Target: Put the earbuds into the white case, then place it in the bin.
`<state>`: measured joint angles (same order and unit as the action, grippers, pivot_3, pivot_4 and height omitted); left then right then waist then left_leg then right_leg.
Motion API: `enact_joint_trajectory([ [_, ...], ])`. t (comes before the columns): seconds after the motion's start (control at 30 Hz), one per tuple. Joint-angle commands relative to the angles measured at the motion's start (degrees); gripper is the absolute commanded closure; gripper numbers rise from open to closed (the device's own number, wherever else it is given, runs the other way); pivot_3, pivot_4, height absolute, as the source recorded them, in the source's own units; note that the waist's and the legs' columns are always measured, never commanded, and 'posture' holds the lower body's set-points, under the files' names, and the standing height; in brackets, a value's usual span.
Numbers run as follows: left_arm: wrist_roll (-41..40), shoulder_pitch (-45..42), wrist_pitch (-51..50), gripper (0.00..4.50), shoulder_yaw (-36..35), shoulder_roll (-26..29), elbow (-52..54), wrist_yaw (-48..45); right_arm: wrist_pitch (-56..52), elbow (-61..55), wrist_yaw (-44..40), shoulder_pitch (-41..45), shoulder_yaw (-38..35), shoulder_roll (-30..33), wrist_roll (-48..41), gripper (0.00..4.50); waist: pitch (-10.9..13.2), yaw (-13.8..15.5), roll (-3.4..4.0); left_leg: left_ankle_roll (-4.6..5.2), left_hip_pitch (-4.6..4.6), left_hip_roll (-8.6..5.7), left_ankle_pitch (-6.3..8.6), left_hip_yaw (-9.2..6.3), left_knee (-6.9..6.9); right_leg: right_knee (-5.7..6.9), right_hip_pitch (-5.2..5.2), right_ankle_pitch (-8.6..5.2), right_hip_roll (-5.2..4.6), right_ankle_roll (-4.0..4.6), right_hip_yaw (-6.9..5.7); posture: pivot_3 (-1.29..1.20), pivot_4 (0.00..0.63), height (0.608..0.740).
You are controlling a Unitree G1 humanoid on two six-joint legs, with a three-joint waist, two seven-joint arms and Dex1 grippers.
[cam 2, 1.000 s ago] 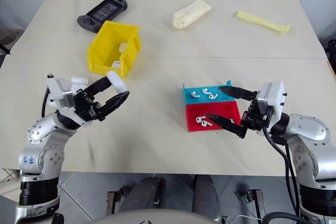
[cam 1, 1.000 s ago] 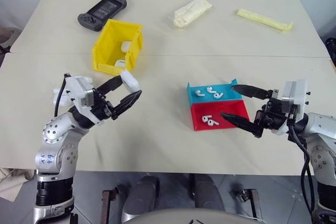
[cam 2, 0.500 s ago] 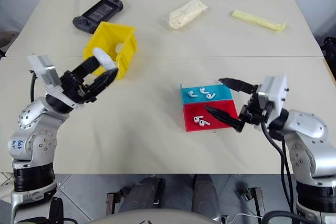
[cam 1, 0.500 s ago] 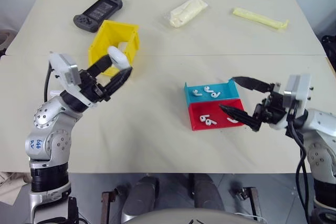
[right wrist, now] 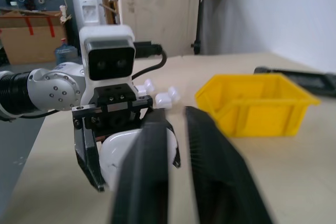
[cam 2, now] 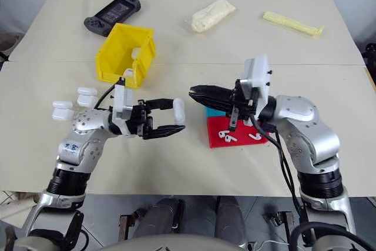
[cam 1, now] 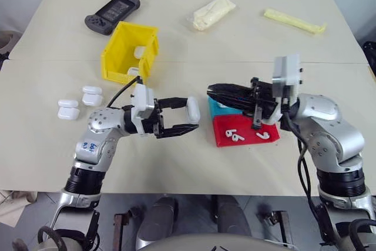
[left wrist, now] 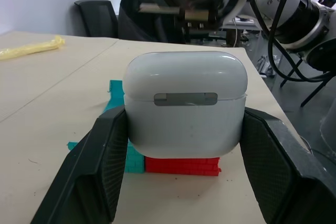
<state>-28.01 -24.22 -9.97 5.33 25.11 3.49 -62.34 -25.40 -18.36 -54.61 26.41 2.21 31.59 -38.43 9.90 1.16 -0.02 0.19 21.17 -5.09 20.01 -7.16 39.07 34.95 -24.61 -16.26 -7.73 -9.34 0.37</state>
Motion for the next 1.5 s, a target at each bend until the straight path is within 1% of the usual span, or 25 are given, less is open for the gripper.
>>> enact_joint_trajectory([
  [0.03, 0.2, -1.1, 1.5, 1.72, 0.4, -1.4, 0.3, -0.5, 0.1, 0.8, -0.4, 2.1, 0.5, -0.6, 0.9, 4.48, 0.0, 0.0, 0.0, 0.0, 0.0, 0.0, 0.0, 0.0, 0.01, 0.0, 0.0, 0.0, 0.0, 0.0, 0.0, 0.0, 0.15, 0.74],
  [0.17, 0.2, -1.1, 1.3, 1.72, 0.3, -2.4, 1.1, 0.0, -0.8, 2.7, -0.7, 2.8, 3.0, -1.3, 2.9, 4.48, 0.0, -0.1, 0.0, -0.01, -0.03, 0.01, 0.0, 0.0, 0.03, 0.03, 0.0, 0.0, 0.04, 0.0, 0.0, 0.0, 0.15, 0.74],
  [0.37, 0.4, -0.8, 1.2, 1.72, -0.2, -2.7, 1.5, 0.1, -1.3, 1.8, -2.2, 0.5, 5.4, -0.9, 4.9, 4.48, 0.0, -0.1, 0.0, -0.01, 0.0, 0.01, 0.0, 0.0, 0.01, 0.04, -0.04, 0.0, 0.02, 0.0, 0.01, 0.0, 0.15, 0.74],
  [0.53, 0.0, -0.7, 0.5, 1.72, -1.0, -3.0, 2.0, 0.9, -1.9, 1.3, -2.9, -0.6, 5.0, 0.4, 5.9, 4.48, 0.0, 0.0, 0.0, 0.0, 0.0, 0.0, 0.0, 0.01, 0.02, 0.05, -0.03, 0.0, 0.02, 0.0, 0.01, 0.0, 0.15, 0.74],
  [0.77, 0.0, 0.2, -0.1, 1.72, -0.9, -2.8, 2.7, 0.7, -0.9, 1.6, -3.0, -0.5, 1.7, 1.0, 5.6, 4.48, 0.0, 0.0, 0.0, -0.01, 0.0, 0.01, 0.0, 0.01, 0.02, 0.04, -0.04, 0.0, 0.03, 0.0, 0.01, 0.0, 0.15, 0.74],
  [0.87, 0.6, 0.9, 0.3, 1.72, -1.8, -1.8, 3.1, 1.2, -0.5, 0.8, -3.5, -2.5, -2.6, 2.3, 3.4, 4.48, 0.0, 0.0, 0.0, -0.01, 0.0, 0.01, 0.0, 0.01, 0.02, 0.04, -0.04, 0.0, 0.02, 0.0, 0.01, 0.0, 0.15, 0.74],
  [0.97, 0.5, 2.7, 0.6, 1.72, -4.6, 0.1, 3.8, 2.6, -1.5, -1.6, -5.9, -6.8, -7.2, 5.5, 0.2, 4.48, 0.0, 0.3, 0.0, 0.0, 0.01, 0.0, 0.0, -0.01, 0.01, 0.02, -0.03, 0.0, 0.01, 0.0, 0.01, 0.0, 0.15, 0.74],
  [1.07, 0.6, 6.3, 1.7, 1.72, -8.0, 2.6, 4.6, 3.7, -1.6, -4.0, -6.5, -11.8, -12.0, 8.2, -2.1, 3.92, 0.0, 0.2, -0.01, 0.01, 0.02, 0.01, 0.01, -0.02, -0.03, -0.01, -0.03, 0.0, 0.01, 0.0, 0.01, 0.0, 0.15, 0.74],
  [1.13, 0.6, 8.9, 2.1, 1.72, -10.0, 3.8, 5.5, 4.6, 0.0, -5.1, -6.7, -14.8, -14.7, 9.1, -2.2, 3.32, 0.0, 0.1, -0.01, 0.01, -0.01, 0.02, 0.01, 0.05, -0.02, 0.0, -0.03, 0.0, 0.01, 0.0, 0.04, 0.0, 0.15, 0.74],
  [1.23, 0.8, 13.2, 2.5, 1.72, -13.9, 5.4, 7.0, 7.1, 3.2, -6.6, -8.3, -21.4, -19.2, 10.9, -0.9, 2.34, 0.0, 0.3, -0.01, 0.01, -0.04, 0.06, 0.01, 0.05, -0.03, -0.16, -0.01, 0.0, 0.03, 0.0, 0.04, 0.0, 0.15, 0.74],
  [1.33, 1.3, 15.0, 2.8, 1.72, -16.1, 5.4, 7.1, 10.2, 5.0, -7.6, -7.8, -24.1, -20.8, 10.6, -1.2, 1.32, 0.0, 0.3, -0.01, 0.01, -0.06, 0.06, 0.01, 0.05, -0.02, -0.16, 0.02, 0.0, 0.02, 0.0, 0.06, 0.0, 0.15, 0.74],
  [1.47, 3.3, 16.7, 3.3, 1.72, -18.8, 4.4, 6.0, 16.3, 7.5, -8.2, -5.4, -25.2, -20.5, 8.3, -1.0, 0.03, 0.0, 0.3, -0.01, 0.0, -0.1, 0.06, 0.01, 0.07, -0.01, -0.15, 0.03, 0.0, 0.02, 0.0, 0.07, 0.0, 0.15, 0.74],
  [1.5, 4.2, 16.7, 3.5, 1.72, -19.3, 4.1, 5.8, 18.3, 7.6, -8.7, -4.6, -25.7, -20.5, 7.8, -1.0, 0.03, 0.0, 0.3, -0.01, 0.0, -0.1, 0.08, 0.01, 0.07, -0.02, -0.14, 0.03, 0.0, 0.04, 0.0, 0.06, 0.0, 0.15, 0.74],
])
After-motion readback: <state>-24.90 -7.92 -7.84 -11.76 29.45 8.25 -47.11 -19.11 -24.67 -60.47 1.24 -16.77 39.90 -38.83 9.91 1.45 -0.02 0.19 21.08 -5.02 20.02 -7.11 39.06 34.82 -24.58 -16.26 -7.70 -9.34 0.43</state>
